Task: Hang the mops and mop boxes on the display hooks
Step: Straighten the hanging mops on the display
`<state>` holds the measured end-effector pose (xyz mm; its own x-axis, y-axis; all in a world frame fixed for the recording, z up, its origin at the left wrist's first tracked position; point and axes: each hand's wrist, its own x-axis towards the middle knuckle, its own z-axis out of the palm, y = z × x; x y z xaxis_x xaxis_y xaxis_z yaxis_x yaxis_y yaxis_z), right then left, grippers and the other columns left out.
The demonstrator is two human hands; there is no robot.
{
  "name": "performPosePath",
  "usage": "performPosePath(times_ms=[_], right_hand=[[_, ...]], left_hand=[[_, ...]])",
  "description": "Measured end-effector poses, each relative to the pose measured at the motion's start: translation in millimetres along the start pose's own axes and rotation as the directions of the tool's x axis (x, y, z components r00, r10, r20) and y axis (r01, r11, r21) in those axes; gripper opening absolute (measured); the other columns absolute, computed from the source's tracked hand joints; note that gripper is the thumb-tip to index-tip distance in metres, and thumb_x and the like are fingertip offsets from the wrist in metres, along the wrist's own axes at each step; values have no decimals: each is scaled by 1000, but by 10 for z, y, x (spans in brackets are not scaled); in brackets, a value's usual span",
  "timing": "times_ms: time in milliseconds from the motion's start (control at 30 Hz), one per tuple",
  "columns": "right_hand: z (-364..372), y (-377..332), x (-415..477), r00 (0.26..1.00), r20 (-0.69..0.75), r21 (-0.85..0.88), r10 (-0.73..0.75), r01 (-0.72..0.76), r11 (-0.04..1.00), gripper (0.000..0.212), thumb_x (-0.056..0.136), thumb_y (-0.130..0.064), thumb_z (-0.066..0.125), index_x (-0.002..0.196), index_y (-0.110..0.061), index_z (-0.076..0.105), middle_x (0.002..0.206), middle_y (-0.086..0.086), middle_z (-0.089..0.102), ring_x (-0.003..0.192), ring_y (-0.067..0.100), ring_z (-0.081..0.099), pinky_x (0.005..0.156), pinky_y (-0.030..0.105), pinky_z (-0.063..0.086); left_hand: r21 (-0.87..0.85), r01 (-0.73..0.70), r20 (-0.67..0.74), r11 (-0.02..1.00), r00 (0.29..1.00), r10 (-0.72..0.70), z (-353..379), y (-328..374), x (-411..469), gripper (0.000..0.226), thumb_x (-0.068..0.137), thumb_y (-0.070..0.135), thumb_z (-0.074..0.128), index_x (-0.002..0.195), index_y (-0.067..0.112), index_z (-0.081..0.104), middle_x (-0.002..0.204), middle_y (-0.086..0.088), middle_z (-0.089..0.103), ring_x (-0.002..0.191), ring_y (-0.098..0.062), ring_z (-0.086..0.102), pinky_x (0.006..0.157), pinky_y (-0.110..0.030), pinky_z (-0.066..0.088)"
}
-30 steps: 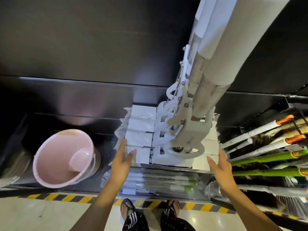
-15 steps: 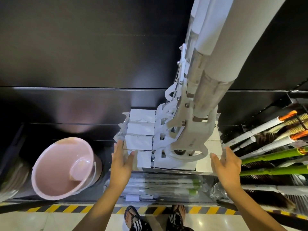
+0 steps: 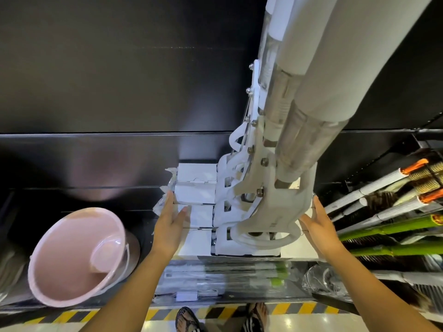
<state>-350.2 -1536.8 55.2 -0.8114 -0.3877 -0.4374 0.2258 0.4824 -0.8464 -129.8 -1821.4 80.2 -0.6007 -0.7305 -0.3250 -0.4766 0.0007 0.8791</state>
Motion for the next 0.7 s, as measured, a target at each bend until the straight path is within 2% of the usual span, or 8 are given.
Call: performPosePath(times_ms=[100, 233, 333, 467, 567, 600, 633, 700], right_hand=[[54, -92, -86, 999, -26, 24, 24, -23, 999, 77, 93, -39, 64, 153, -44, 17, 155, -16, 32, 142, 16, 36, 117, 50, 33], [71, -70, -93, 1000, -20, 50, 6, -5, 999, 70, 94, -37, 62, 151, -45, 23, 142, -27, 36, 134, 10, 40, 116, 48, 34], [95, -91, -129, 1000, -21, 37, -6, 6, 999, 66, 96, -35, 61, 150, -48, 25, 140, -27, 42, 131, 11, 45, 113, 46, 39], [132, -167, -197, 999, -44, 59, 29, -27, 998, 65, 97, -30, 60, 151, -43, 26, 142, -17, 47, 131, 17, 49, 110, 45, 42], [124, -249, -193, 988, -152, 50, 21, -13, 999, 53, 100, -23, 54, 150, -24, 37, 139, -5, 49, 123, 20, 49, 101, 38, 42], [119, -320, -193, 977, -213, -4, -10, 9, 1000, 50, 100, -22, 53, 148, -20, 39, 138, 0, 49, 121, 24, 49, 98, 40, 43], [86, -347, -168, 965, -261, -30, 26, -35, 999, 52, 98, -23, 55, 148, -18, 40, 142, 8, 48, 125, 29, 47, 102, 45, 43], [37, -351, -24, 960, -280, -54, 33, -50, 997, 61, 89, -34, 64, 145, -19, 43, 142, 16, 44, 130, 35, 43, 106, 53, 41]], left_hand=[[-43, -3, -12, 999, 1000, 2, -8, -9, 3, 60, 101, 22, 49, 154, 25, 21, 155, 13, 28, 143, -6, 25, 114, -22, 18], [-65, 18, -38, 998, 999, -20, -19, -23, 13, 61, 100, 22, 51, 153, 25, 22, 156, 11, 29, 144, -9, 26, 120, -32, 19], [-46, -3, -44, 999, 999, 1, -27, -8, -15, 61, 100, 21, 50, 154, 25, 22, 156, 10, 30, 144, -10, 27, 120, -31, 19], [-36, 0, -66, 999, 998, -2, -41, 12, -19, 57, 101, 20, 48, 153, 23, 25, 153, 10, 35, 140, -7, 31, 112, -21, 22], [-13, -32, -121, 999, 992, 30, -57, 38, 14, 51, 101, 21, 48, 150, 24, 33, 143, 13, 47, 133, -10, 43, 105, -22, 29], [-9, -50, -135, 999, 990, 48, -71, 90, 8, 49, 101, 21, 48, 148, 24, 36, 135, 18, 51, 127, -11, 47, 102, -22, 31], [-16, -61, -146, 998, 988, 58, -82, 131, 17, 49, 101, 21, 49, 148, 25, 37, 129, 23, 51, 122, -9, 48, 99, -22, 32], [-79, -57, -139, 995, 989, 46, -96, 191, 71, 51, 101, 23, 50, 149, 28, 33, 137, 23, 41, 131, -9, 41, 107, -24, 30]])
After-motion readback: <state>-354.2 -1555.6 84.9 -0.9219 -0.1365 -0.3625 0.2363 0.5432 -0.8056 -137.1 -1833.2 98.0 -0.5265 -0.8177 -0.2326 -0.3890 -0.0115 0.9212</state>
